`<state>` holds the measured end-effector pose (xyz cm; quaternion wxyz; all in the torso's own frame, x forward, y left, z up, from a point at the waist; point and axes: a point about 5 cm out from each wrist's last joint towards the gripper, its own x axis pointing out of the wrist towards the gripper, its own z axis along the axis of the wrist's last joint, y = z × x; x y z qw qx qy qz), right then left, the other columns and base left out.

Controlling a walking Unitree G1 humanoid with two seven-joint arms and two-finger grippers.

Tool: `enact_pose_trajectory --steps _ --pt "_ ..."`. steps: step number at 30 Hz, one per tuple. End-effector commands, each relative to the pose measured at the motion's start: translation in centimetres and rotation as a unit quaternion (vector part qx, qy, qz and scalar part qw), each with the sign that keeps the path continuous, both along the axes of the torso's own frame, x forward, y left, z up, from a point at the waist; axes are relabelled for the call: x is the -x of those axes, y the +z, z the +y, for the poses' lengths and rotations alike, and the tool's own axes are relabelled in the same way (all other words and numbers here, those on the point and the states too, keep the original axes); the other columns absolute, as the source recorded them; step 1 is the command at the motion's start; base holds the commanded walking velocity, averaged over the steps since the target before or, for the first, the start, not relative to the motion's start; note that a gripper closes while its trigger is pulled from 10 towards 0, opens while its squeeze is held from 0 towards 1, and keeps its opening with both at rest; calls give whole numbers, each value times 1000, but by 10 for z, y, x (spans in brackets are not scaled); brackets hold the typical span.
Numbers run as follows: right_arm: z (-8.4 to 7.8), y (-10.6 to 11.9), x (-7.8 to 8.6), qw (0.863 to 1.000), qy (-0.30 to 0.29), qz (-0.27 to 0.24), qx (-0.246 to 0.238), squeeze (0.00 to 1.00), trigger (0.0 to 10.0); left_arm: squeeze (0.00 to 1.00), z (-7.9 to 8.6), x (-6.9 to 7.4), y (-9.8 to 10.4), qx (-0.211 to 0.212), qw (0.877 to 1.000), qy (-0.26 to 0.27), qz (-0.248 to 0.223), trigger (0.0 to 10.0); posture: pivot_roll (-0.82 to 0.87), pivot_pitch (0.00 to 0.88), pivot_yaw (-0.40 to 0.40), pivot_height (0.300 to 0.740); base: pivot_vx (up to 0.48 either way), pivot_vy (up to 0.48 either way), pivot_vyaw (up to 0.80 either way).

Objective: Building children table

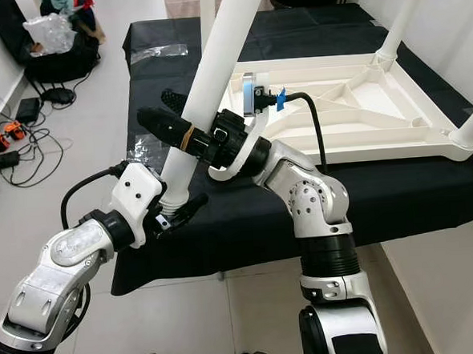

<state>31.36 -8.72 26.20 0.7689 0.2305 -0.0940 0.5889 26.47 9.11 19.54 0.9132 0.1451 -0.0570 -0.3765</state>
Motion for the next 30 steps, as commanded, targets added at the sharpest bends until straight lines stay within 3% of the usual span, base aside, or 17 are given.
enact_pose_trajectory --steps 1,2,3,4,15,27,28,30 --pt "8 3 1 1000 18 -10 1 0 10000 0 -12 9 -1 6 999 -40 7 10000 72 91 -42 740 0 0 0" --pt "8 3 1 1000 18 -10 1 0 10000 0 -12 9 -1 6 999 -40 7 10000 72 91 -42 740 0 0 0" --pt "8 3 1 1000 19 -13 3 0 6902 0 -14 11 -2 7 999 -43 11 10000 72 90 -41 740 0 0 0" --pt "8 3 -1 1000 16 -14 4 0 0 0 -14 13 -3 7 999 -45 14 10000 76 90 -43 740 0 0 0" --pt "8 5 -3 1000 10 -25 4 0 0 0 -16 20 -7 6 998 -54 32 10000 75 89 -40 740 0 0 0" --pt "6 5 -6 1000 -9 -27 4 0 0 0 -12 17 -12 -2 997 -38 60 10000 69 79 -36 740 0 0 0" --pt "6 6 -7 1000 -12 -28 4 0 0 1000 -11 16 -13 -4 998 -32 63 10000 69 77 -35 740 0 0 0" --pt "5 6 -7 999 -15 -29 3 0 0 1000 -10 16 -13 -2 998 -33 55 10000 70 73 -36 740 0 0 0"
